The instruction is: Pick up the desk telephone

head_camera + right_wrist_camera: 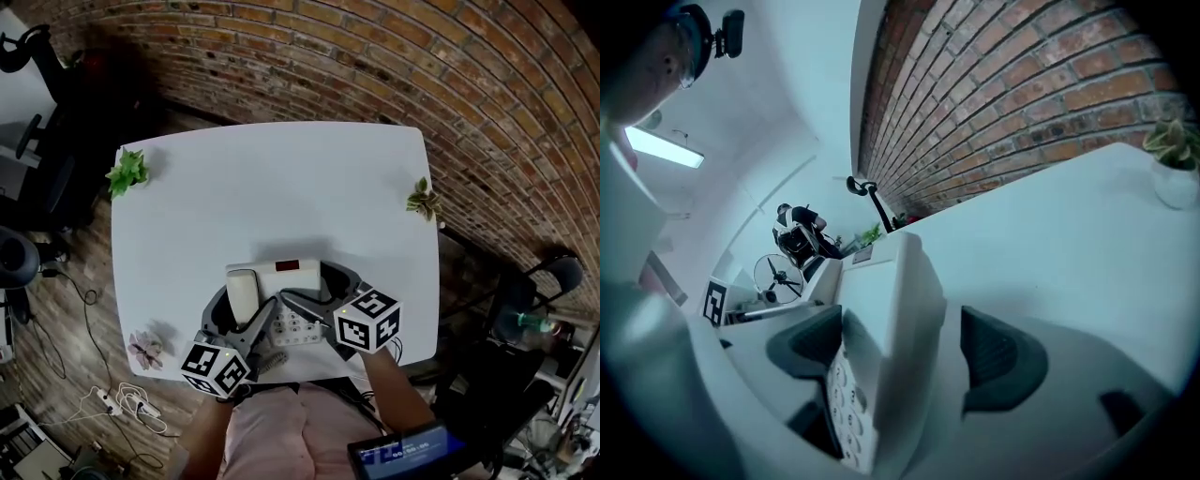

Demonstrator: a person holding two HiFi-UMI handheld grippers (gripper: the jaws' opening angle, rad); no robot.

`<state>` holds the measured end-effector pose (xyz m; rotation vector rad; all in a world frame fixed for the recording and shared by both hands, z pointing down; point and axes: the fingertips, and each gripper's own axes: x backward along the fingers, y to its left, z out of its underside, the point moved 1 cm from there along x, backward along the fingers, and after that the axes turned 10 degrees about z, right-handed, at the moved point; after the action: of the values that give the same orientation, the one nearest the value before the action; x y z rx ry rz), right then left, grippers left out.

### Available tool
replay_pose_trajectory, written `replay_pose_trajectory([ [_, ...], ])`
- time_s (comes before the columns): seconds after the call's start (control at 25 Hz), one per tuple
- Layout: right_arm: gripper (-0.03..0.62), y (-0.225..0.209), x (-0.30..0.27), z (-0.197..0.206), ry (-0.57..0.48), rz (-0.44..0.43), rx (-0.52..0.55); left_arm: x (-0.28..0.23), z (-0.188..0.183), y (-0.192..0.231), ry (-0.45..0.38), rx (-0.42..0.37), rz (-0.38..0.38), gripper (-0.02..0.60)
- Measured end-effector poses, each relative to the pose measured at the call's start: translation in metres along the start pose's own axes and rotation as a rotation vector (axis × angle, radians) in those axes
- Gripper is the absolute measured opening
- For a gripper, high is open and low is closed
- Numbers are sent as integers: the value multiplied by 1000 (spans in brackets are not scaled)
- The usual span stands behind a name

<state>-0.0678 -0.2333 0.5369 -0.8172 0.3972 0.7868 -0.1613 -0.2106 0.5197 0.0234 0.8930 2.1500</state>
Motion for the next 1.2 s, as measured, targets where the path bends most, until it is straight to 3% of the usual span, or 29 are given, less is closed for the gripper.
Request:
replay_pose_trajectory([
  [0.32,373,9,0,11,39,-56,-18,3,1,-6,-37,-28,2,353],
  [0.44,361,9,5,10,24,-68,5,4,2,-10,-40,-29,47,364],
  [0.64,357,12,10,10,-23,-91,42,6,10,-7,-21,70,154,448],
  [0.76,357,18,12,8,-48,-119,91,5,12,-11,6,76,211,449],
  [0.88,357,19,12,7,-58,-130,102,4,15,-11,-3,137,254,451],
  [0.96,357,20,11,6,-62,-134,106,5,14,-11,-28,168,270,449],
  [1.2,367,21,11,5,-15,-85,86,7,12,-12,-49,139,255,445],
])
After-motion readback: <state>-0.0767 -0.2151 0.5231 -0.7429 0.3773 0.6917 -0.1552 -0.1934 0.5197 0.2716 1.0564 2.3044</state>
